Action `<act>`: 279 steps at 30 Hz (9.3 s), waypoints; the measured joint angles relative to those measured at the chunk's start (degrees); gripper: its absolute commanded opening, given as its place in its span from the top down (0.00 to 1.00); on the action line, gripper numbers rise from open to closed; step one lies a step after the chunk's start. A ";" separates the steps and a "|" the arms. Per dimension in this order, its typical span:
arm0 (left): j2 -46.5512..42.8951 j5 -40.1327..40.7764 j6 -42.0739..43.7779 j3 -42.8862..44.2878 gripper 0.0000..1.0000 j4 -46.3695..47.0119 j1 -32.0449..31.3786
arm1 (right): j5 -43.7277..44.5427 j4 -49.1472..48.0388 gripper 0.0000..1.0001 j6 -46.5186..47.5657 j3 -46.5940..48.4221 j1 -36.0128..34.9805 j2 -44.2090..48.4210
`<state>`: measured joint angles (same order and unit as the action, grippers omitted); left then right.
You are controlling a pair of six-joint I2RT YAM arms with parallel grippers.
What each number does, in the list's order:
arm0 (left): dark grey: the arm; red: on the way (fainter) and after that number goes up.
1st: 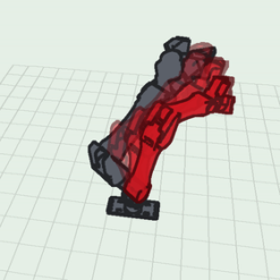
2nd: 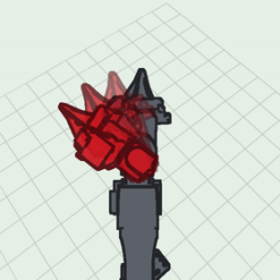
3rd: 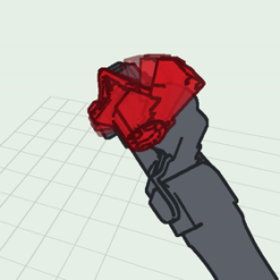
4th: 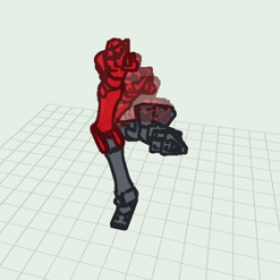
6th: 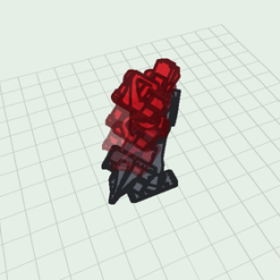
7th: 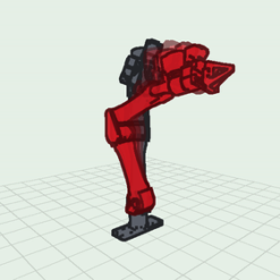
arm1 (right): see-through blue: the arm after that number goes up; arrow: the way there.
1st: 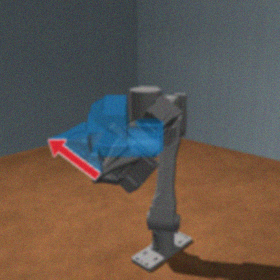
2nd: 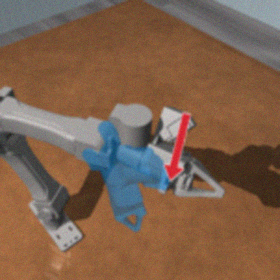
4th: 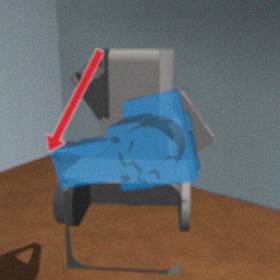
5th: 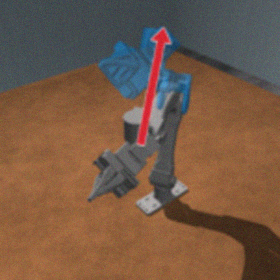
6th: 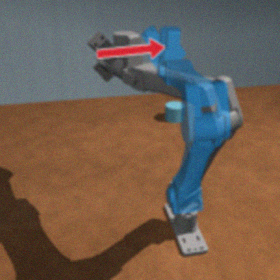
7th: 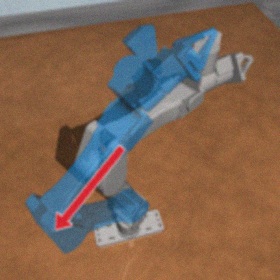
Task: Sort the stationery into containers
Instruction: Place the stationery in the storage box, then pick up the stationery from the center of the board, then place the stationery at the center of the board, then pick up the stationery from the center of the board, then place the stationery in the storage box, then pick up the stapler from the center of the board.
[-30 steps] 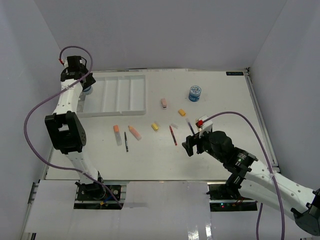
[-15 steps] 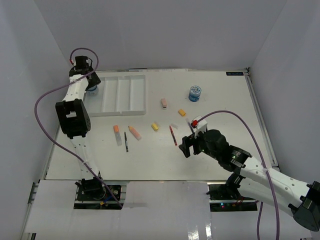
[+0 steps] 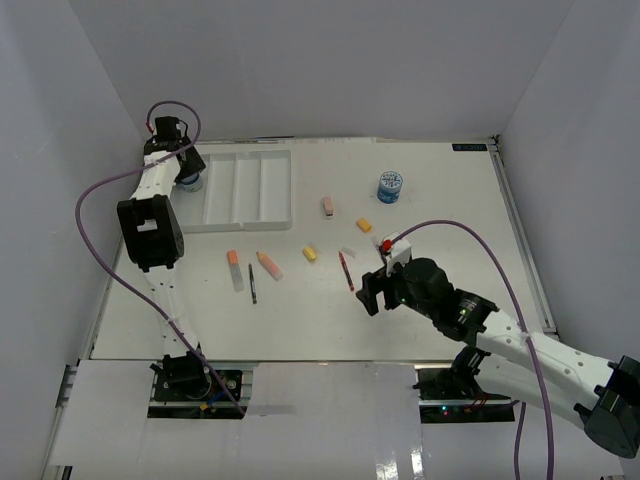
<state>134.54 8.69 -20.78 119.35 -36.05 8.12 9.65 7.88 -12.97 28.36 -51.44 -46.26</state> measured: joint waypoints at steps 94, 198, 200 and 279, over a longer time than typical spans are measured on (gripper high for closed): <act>-78.51 -16.09 -3.21 -79.23 0.02 14.32 -11.26 | -10.88 -2.29 0.59 22.18 40.37 0.31 -51.82; -57.90 13.35 -7.96 -67.84 0.65 9.07 -49.77 | 28.72 -0.70 0.10 7.43 -0.09 -4.50 8.28; -57.92 13.35 -7.80 -67.47 0.66 8.59 -44.39 | 28.48 -0.72 0.10 7.43 -0.09 -4.50 8.90; -64.67 -13.60 -1.31 -70.71 0.02 9.29 -14.69 | 21.68 2.69 0.07 -0.24 12.63 -3.63 -16.98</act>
<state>69.87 -4.91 -22.09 48.64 -26.76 -6.57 31.33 10.57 -13.21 40.99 -55.07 -63.24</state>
